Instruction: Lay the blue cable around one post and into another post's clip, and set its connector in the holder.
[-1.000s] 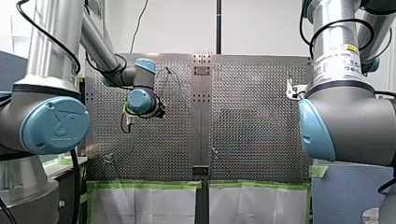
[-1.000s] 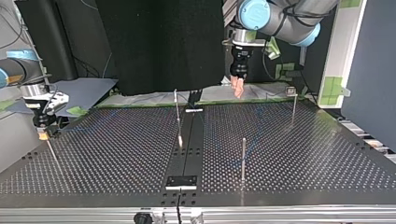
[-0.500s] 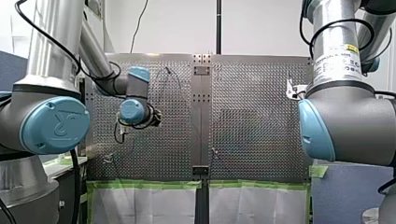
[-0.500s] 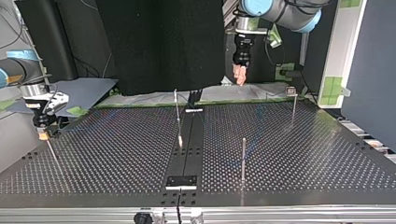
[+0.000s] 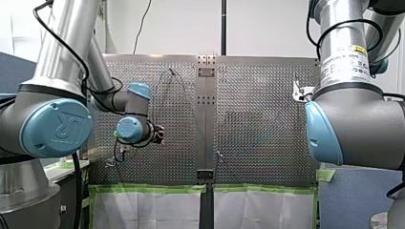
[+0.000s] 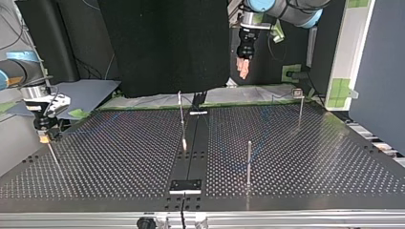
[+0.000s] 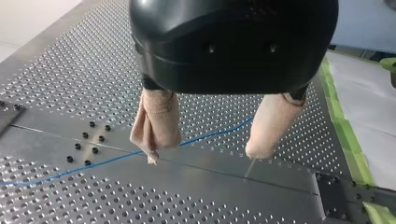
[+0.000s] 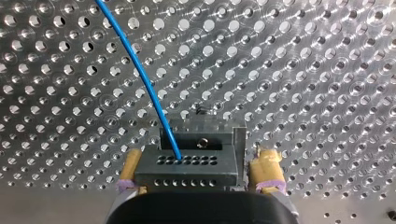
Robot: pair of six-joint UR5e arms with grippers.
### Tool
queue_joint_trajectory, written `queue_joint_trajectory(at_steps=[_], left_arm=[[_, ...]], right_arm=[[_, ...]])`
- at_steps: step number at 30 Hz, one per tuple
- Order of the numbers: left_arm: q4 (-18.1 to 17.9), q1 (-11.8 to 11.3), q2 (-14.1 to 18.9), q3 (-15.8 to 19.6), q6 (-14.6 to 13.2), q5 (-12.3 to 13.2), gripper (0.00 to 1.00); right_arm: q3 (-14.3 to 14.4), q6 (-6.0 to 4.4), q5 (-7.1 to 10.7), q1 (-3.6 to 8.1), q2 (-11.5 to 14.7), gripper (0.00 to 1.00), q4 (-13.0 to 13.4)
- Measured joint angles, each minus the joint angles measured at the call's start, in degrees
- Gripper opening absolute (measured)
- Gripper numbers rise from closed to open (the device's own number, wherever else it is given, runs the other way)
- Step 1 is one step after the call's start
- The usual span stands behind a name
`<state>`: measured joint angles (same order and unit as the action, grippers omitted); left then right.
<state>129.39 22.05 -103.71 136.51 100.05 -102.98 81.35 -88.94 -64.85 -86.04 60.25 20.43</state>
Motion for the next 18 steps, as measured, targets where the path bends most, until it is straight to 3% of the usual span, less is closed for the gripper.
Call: queue_joint_trajectory(at_steps=[6,18], left_arm=[[-3.36,-0.06,-2.95,-0.62,0.04,-0.21,1.0],[-10.18,-0.09,-3.53,-0.68,0.38,-0.18,1.0]], right_arm=[[-0.01,0.0,0.0,0.0,0.0,1.0,0.0],[0.0,0.0,0.0,0.0,0.0,1.0,0.0]])
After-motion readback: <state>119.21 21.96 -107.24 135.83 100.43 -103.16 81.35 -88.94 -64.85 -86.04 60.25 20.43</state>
